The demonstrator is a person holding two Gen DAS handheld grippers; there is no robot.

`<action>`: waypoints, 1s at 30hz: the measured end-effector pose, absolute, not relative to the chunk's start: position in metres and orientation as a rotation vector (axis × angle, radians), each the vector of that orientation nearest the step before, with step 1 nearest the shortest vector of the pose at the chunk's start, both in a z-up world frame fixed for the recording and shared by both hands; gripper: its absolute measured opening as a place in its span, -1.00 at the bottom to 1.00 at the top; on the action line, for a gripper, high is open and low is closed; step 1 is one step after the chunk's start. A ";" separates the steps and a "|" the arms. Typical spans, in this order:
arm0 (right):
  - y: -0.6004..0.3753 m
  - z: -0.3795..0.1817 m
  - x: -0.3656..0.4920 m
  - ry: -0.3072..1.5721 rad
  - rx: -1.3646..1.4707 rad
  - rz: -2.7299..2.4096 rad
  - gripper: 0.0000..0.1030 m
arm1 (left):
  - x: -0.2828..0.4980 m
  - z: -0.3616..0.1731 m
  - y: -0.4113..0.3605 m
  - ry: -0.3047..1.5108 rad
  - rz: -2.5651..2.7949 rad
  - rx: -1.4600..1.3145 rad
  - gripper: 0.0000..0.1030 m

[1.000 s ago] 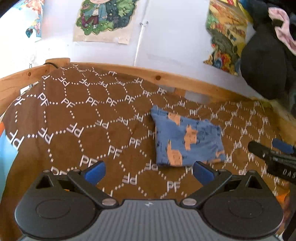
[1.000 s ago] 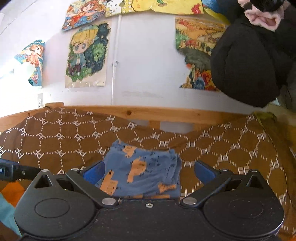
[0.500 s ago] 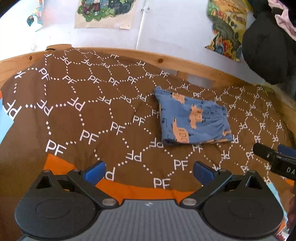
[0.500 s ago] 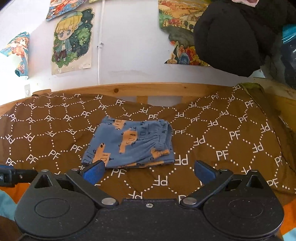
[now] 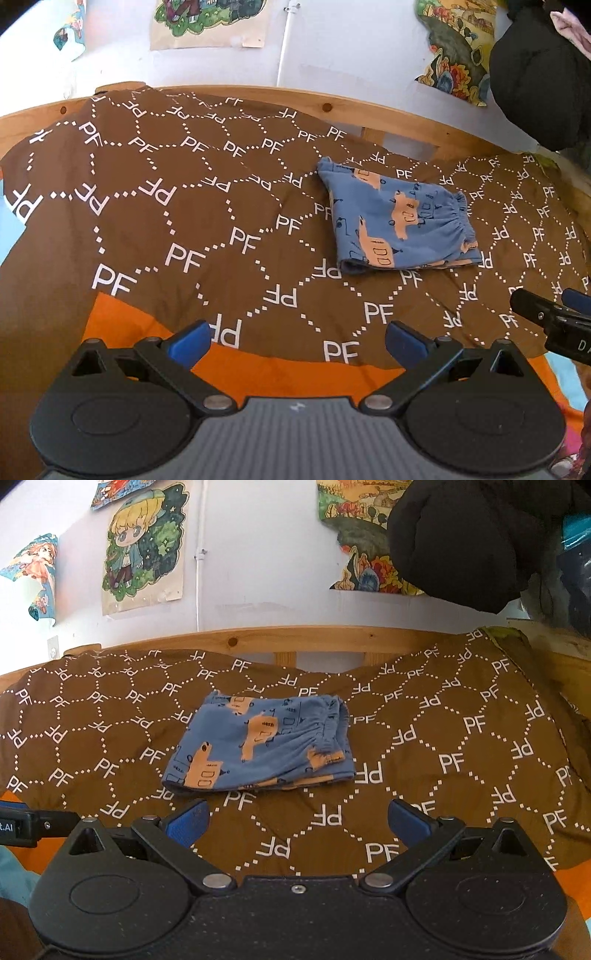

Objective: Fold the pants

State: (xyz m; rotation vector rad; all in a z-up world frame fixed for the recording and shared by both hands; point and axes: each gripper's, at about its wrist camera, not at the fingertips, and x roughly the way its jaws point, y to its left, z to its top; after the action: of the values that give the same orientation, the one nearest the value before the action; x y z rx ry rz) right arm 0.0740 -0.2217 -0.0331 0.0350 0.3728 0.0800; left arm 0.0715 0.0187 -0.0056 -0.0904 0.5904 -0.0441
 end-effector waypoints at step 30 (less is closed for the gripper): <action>-0.227 -0.055 0.065 0.415 0.022 0.059 0.99 | 0.063 -0.015 0.003 0.561 -0.090 0.068 0.99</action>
State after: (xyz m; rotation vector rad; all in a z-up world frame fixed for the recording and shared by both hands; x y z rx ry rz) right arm 0.0655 -0.2266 -0.0546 0.0220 0.4146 0.0592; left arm 0.0635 0.0029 -0.0145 0.0679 0.5605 -0.0905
